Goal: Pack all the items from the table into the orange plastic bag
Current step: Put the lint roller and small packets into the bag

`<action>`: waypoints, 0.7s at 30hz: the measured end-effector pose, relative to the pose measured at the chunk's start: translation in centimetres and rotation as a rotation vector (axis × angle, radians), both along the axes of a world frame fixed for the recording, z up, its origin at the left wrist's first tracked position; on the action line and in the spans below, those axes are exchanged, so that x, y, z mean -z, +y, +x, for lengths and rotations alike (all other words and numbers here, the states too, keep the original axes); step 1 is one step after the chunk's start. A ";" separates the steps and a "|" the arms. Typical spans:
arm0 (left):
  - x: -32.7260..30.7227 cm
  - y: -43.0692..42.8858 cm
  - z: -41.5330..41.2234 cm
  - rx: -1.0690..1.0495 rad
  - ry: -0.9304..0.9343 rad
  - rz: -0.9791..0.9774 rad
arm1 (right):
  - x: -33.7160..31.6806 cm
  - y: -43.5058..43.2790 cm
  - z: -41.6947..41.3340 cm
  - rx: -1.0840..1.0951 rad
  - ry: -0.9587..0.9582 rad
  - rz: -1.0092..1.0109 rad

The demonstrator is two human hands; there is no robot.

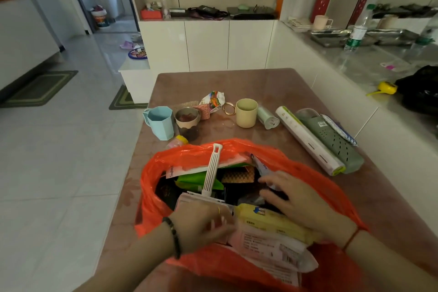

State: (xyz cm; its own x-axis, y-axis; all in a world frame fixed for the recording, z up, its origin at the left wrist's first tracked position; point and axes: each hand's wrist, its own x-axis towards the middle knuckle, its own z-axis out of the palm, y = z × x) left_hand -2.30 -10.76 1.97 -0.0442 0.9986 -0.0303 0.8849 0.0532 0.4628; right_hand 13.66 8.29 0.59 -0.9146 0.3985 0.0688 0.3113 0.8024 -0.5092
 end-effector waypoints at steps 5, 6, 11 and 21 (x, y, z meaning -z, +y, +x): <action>-2.4 4.9 -4.6 -0.277 -0.356 0.290 | -3.8 5.1 -5.8 0.112 0.306 -0.293; -2.7 6.0 -5.8 -0.349 -0.401 0.343 | -4.0 6.2 -7.1 0.130 0.310 -0.316; -1.2 11.6 -12.4 -0.735 -0.462 0.262 | -2.6 10.7 -13.5 0.134 0.173 -0.314; 5.8 17.6 -20.8 -0.785 0.104 -0.302 | 2.4 13.3 -18.3 0.061 0.079 -0.387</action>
State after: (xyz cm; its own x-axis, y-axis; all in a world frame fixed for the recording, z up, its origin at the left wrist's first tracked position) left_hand -23.08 6.87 -3.79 -0.7388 0.6264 -0.2486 0.5766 0.7784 0.2481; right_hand -4.61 21.55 -1.79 -0.8865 0.4619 -0.0279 0.3002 0.5283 -0.7943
